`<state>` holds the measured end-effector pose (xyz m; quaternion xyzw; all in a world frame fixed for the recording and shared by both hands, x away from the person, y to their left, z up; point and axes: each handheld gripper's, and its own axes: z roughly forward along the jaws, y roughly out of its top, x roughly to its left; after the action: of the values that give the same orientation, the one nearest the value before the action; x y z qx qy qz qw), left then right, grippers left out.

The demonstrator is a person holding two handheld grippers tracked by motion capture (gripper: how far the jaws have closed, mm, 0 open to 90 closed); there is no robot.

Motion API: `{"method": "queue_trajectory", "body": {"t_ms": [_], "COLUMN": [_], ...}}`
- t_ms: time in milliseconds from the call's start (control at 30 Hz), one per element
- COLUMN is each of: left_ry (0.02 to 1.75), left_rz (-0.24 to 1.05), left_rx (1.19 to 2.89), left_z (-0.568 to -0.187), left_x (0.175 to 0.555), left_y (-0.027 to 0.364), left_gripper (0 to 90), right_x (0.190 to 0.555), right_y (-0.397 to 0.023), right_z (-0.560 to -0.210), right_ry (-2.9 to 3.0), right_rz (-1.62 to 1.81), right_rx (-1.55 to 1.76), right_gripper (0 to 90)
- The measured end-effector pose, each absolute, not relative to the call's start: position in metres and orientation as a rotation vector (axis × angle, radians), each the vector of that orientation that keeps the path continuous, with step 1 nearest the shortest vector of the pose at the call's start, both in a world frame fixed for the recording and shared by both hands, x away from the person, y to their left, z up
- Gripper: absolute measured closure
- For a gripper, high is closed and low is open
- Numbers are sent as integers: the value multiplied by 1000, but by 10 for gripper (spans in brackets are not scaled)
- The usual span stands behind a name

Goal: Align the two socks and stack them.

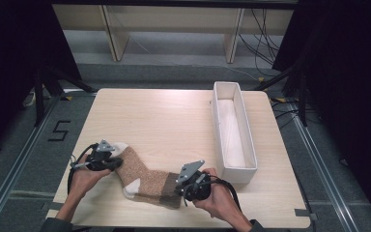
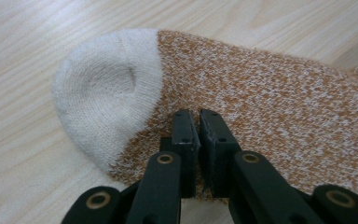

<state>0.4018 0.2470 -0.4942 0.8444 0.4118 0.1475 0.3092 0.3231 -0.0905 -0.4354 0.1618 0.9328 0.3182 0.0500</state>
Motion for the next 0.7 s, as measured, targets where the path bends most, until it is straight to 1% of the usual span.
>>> {"method": "queue_trajectory", "body": {"t_ms": [100,167,333,400,433,500,567,700], "left_ry": [1090,1092,1076,1078,1082,1065,1066,1063], "left_rz": [390,380,388,399,402,372,351,209], "left_rx": [2228,2218,2198,2141,2112,2080,2058,2020], "left_z": [-494,-493,-485,-480,-475,-470,-467,-473], "left_x": [401,402,400,397,392,382,370,345], "left_y": [248,250,255,257,258,258,259,254], "left_gripper": [839,838,809,786,775,738,681,583], "right_x": [316,313,306,307,307,307,308,309], "right_y": [-82,-77,-76,-78,-78,-77,-77,-80], "right_z": [-422,-423,-463,-475,-475,-472,-473,-473], "right_ry": [2846,2858,2939,2970,2973,2962,2962,2968], "right_rz": [1009,990,823,838,846,835,844,862], "right_rx": [447,405,394,416,407,390,395,422], "right_gripper": [846,846,844,843,842,838,834,822]}}
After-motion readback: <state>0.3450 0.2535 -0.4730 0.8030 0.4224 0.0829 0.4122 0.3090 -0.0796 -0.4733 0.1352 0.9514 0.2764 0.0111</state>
